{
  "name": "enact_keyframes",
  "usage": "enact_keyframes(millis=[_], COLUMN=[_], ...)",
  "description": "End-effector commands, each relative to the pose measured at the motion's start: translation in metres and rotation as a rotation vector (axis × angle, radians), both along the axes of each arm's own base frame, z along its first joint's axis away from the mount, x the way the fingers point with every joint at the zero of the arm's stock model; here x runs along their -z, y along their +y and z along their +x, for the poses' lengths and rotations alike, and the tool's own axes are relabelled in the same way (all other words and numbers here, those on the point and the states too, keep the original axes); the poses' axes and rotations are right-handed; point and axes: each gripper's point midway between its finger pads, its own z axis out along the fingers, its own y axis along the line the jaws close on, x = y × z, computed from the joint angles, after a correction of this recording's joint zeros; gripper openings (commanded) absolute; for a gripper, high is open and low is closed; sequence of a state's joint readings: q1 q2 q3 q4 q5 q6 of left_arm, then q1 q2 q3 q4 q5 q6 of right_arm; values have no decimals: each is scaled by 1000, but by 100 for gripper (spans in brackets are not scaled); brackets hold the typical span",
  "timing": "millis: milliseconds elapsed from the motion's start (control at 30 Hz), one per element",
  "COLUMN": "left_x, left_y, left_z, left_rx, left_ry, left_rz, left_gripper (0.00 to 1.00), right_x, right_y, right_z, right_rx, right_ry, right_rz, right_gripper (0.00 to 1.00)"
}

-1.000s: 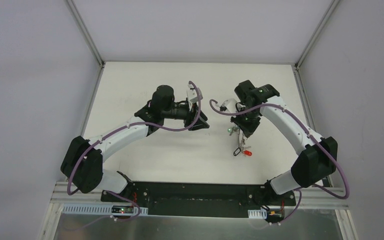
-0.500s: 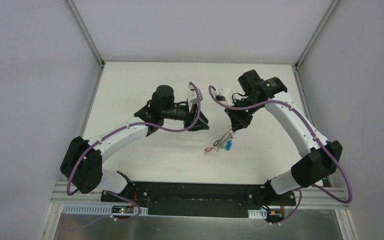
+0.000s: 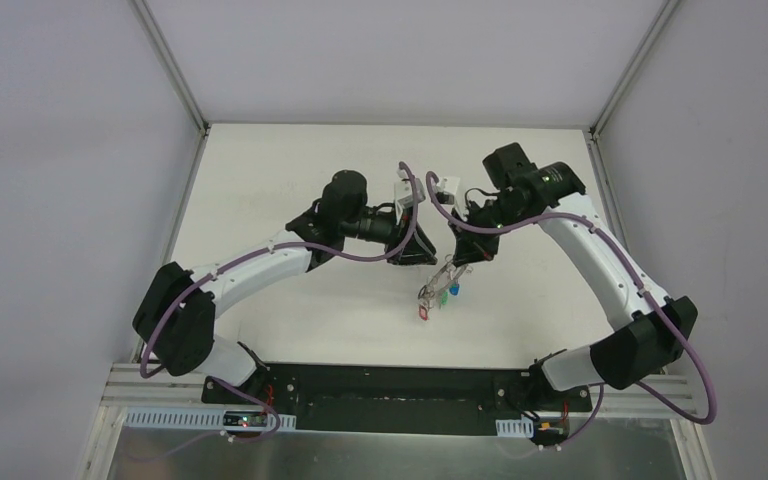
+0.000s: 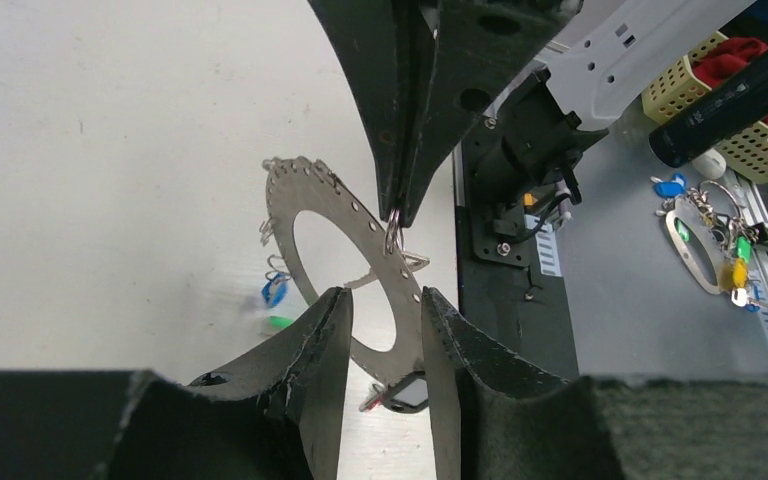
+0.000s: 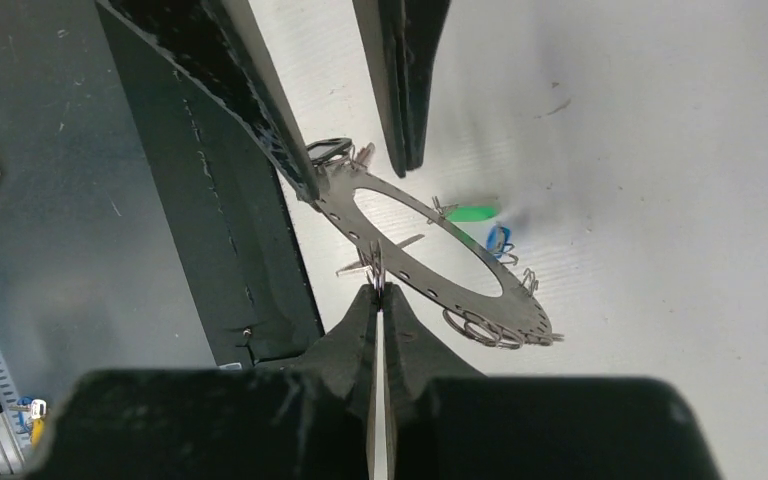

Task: Put the keys on the keyring

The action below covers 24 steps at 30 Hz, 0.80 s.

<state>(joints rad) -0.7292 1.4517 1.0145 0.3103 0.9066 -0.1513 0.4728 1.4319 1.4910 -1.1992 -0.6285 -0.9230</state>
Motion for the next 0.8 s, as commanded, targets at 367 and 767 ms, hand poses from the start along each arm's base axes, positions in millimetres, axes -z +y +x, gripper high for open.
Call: enact_keyframes(millis=[367,767], left_x=[-34,-31], left_y=[-23,-26], left_z=[-12,-17], left_rx=[84,110], left_ry=[-9,-4], left_rz=[-86,-76], left_gripper=[26,16], right_x=[-17,-18], right_y=[17,17], right_z=[-13,-14], right_rx=[-79,-78], right_ry=[-10,-9], right_rz=[158,161], right_gripper=[0,0])
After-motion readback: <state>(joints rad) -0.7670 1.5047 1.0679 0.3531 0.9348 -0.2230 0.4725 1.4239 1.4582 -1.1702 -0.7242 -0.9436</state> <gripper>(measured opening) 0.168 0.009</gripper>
